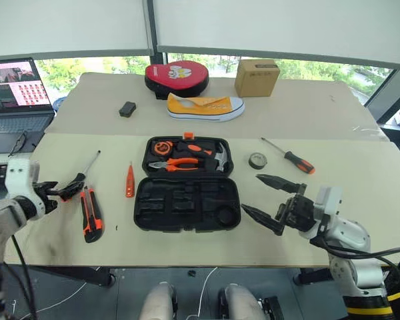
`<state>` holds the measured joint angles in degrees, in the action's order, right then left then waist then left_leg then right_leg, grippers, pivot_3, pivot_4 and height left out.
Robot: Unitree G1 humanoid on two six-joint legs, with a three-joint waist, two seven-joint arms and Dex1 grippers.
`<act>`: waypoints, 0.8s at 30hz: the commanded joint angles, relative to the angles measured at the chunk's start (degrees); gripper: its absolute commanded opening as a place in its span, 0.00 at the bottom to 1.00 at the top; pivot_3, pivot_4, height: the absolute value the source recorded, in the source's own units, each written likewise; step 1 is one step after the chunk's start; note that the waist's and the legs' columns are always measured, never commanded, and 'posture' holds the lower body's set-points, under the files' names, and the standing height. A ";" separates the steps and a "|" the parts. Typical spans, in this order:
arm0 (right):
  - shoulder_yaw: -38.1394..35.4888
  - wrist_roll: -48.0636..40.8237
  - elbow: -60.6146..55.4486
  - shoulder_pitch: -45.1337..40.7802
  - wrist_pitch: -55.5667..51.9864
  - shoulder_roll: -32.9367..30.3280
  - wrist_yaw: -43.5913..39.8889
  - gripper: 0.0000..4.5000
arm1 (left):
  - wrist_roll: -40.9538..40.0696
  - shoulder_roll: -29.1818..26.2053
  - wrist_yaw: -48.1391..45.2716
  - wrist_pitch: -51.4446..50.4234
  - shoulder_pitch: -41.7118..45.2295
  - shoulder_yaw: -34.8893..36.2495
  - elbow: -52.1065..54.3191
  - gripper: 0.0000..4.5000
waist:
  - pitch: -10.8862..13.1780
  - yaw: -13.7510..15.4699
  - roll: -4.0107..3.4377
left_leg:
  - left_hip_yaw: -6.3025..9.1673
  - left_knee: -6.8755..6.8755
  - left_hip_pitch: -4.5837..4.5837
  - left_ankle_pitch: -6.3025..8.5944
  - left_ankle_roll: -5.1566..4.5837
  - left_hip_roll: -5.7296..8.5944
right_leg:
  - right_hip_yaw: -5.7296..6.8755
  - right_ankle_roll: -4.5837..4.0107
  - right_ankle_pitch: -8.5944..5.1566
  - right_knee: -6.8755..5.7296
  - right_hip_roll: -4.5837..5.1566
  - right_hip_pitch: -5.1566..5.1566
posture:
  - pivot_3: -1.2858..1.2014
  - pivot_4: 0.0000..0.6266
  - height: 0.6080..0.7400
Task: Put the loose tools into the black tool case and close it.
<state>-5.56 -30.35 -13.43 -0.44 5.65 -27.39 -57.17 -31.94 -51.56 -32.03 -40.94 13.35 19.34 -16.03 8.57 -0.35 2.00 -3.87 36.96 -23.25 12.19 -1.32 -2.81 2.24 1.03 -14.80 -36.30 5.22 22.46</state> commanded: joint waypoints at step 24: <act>-10.01 -2.01 3.08 2.81 0.88 -7.01 -0.94 1.00 | 8.19 1.24 -37.81 29.88 11.22 -15.45 12.70 0.20 | 0.02 1.59 0.00 | -0.47 0.25 -0.04 -0.02 0.03 0.09 | -0.10 -0.02 -0.02 -0.23 0.35 0.00 | 0.52 0.24 1.00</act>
<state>-12.50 -30.63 -11.51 2.87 7.04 -32.40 -56.68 -27.34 -49.49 -66.41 -11.27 21.99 9.03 -5.62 8.58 1.24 2.00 -4.44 37.21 -23.28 12.18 -1.29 -2.74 2.13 1.00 -14.83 -36.55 5.51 22.46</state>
